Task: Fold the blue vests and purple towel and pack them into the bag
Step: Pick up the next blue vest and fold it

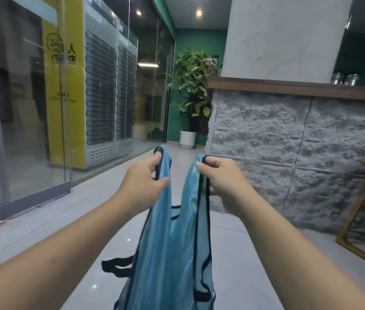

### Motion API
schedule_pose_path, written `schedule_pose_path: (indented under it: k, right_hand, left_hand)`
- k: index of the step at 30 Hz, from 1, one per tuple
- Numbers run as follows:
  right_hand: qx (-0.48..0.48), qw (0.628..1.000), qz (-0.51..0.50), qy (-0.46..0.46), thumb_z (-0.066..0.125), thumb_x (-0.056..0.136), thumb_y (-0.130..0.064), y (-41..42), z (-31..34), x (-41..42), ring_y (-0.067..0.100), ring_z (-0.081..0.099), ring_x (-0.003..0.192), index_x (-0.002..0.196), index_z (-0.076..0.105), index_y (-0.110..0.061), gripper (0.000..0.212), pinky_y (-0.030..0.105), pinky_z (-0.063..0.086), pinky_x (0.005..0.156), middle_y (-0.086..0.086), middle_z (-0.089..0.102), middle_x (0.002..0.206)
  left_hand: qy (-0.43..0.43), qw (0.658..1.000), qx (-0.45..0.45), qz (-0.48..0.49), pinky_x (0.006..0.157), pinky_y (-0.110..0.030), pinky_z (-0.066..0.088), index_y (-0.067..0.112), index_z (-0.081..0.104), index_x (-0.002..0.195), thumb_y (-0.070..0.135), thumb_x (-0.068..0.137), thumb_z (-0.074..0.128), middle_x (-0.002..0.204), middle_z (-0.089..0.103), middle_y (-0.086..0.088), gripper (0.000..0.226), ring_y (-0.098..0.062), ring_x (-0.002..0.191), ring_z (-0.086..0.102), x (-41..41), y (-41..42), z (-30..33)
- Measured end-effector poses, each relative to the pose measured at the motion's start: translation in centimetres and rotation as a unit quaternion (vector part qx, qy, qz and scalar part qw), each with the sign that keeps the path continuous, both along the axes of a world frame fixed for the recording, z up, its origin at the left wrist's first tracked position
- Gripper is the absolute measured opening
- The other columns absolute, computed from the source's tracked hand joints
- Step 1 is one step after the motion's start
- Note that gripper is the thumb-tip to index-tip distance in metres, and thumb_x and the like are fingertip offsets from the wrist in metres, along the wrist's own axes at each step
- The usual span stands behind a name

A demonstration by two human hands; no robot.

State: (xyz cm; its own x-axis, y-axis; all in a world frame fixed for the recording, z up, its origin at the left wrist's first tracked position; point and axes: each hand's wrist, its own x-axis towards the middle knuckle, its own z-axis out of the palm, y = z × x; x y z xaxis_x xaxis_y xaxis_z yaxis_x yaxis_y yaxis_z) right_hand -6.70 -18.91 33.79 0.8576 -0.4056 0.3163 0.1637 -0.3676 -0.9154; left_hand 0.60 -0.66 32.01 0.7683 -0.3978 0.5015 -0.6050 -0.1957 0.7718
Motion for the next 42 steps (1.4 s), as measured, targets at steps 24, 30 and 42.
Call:
schedule_pose_path:
  k: [24, 30, 42]
  right_hand:
    - [0.109, 0.993, 0.018, -0.047, 0.054, 0.101, 0.002, 0.1, 0.2, -0.7, 0.023, 0.071, 0.074, 0.102, 0.078, -0.007, 0.025, 0.033, 0.06, 0.066, 0.019, 0.079, 0.091]
    - [0.23, 0.961, 0.113, -0.1, 0.046, 0.105, 0.003, -1.6, 1.8, -1.3, 0.022, 0.073, 0.087, 0.121, 0.071, 0.0, 0.03, 0.034, 0.059, 0.087, 0.016, 0.076, 0.104]
    - [0.304, 0.92, 0.213, -0.127, 0.042, 0.107, -0.002, -3.3, 0.7, -1.5, 0.021, 0.071, 0.084, 0.113, 0.07, -0.004, 0.029, 0.035, 0.061, 0.084, 0.012, 0.075, 0.095]
  left_hand:
    - [0.269, 0.878, -0.278, -0.281, 0.095, -0.053, 0.059, 0.002, 0.069, 0.1, -0.03, 0.089, 0.036, 0.126, 0.073, -0.015, 0.047, -0.025, 0.121, 0.069, -2.8, -1.4, -0.7]
    - [0.187, 0.969, -0.146, -0.072, 0.102, -0.051, 0.054, 0.029, 0.075, 0.105, -0.019, 0.079, 0.056, 0.126, 0.067, -0.003, 0.058, -0.025, 0.124, 0.061, 0.4, -1.2, -3.3]
    - [0.055, 0.957, 0.155, -0.239, 0.082, -0.006, 0.048, 0.037, 0.068, 0.117, -0.001, 0.088, 0.07, 0.116, 0.071, 0.013, 0.048, -0.002, 0.103, 0.067, -0.8, -2.6, -3.9]
